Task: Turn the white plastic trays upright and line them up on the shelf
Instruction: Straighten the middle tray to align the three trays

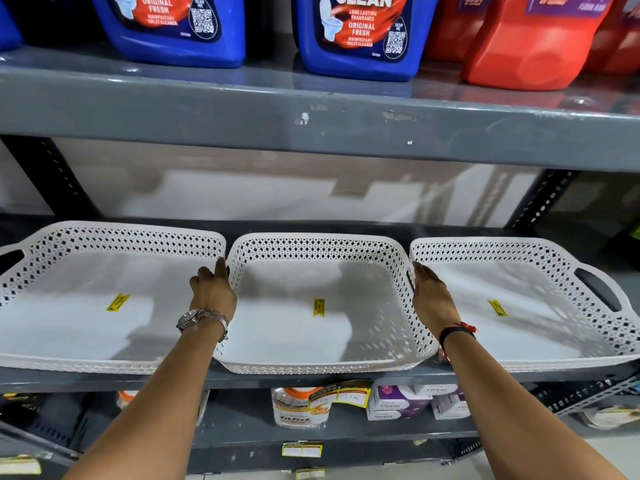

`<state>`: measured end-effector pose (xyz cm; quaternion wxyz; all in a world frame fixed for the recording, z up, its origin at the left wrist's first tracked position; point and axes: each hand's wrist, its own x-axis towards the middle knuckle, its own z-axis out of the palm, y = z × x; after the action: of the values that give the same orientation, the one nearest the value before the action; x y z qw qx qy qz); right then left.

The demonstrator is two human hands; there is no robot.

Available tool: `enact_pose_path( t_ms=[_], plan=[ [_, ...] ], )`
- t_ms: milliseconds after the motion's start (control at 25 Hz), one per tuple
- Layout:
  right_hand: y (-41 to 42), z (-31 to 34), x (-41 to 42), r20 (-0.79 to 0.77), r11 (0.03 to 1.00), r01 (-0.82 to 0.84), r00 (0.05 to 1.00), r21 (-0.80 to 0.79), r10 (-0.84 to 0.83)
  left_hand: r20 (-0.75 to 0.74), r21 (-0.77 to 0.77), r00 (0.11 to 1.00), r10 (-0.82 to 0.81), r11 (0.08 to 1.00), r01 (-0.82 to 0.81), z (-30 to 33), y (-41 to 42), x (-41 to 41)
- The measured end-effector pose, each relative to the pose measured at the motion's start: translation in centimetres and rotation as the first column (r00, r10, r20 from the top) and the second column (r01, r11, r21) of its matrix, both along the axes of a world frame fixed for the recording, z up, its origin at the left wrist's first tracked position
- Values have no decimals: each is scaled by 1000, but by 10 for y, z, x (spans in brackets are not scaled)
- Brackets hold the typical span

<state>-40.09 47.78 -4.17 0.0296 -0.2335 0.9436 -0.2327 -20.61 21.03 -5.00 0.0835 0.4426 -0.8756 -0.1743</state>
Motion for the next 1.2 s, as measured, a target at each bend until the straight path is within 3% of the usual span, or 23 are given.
enact_pose_path(
  t_ms=[120,480,1200],
  plan=[
    [0,0,0,-6,1000,-3,1000,0,3,54,-51,998,-24,998,26,-2,-3,-3],
    [1,-1,-1,-12,1000,-2,1000,6,2,2,-14,999,-35,999,35,2,-2,-1],
    [0,-7,-5,5,1000,1,1000,13,-1,70,-102,992,-109,988,116,-2,-6,1]
  ],
)
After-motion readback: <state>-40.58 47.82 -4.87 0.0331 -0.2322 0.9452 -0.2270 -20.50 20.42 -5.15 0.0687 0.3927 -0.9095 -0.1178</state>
